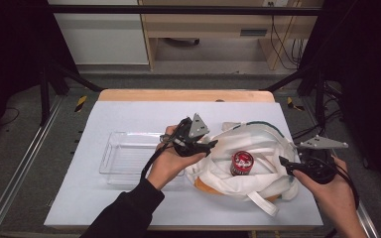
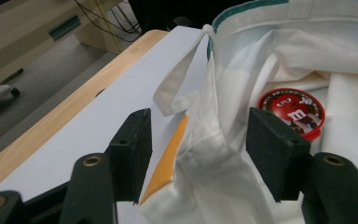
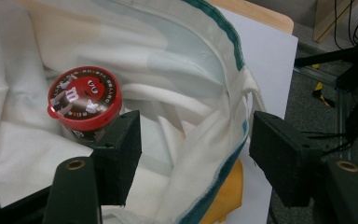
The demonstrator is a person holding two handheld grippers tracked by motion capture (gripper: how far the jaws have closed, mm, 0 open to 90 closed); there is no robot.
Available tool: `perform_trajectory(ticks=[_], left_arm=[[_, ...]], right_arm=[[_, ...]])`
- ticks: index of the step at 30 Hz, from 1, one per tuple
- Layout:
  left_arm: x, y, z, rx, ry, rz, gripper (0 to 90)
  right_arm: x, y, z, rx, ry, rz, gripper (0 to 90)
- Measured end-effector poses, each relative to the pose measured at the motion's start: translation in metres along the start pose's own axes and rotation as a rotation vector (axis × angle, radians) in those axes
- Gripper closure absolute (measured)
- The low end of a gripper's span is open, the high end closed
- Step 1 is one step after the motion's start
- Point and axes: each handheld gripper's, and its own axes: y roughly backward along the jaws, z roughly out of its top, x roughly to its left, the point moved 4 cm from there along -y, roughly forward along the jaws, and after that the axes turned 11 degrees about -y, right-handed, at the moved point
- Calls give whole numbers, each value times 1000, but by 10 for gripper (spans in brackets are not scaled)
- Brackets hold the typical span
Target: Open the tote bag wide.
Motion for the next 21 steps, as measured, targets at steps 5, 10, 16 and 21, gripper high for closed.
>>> perform_trajectory(ticks=[5,10,16,21], left_arm=[[-1,-12,5,-6,3,-19,439],[-1,-23,4,7,-7,-26,546],[3,-32,-2,43,2,-32,747],[7,-38,-7,77,1,-5,790]], right_arm=[[-1,-3,-4,6,-8,3,335],[-2,-6,-10,20,-16,-2,324],[-7,-9,-28,47,-32,-7,332],[-11,-9,-46,66,-44,-13,371]])
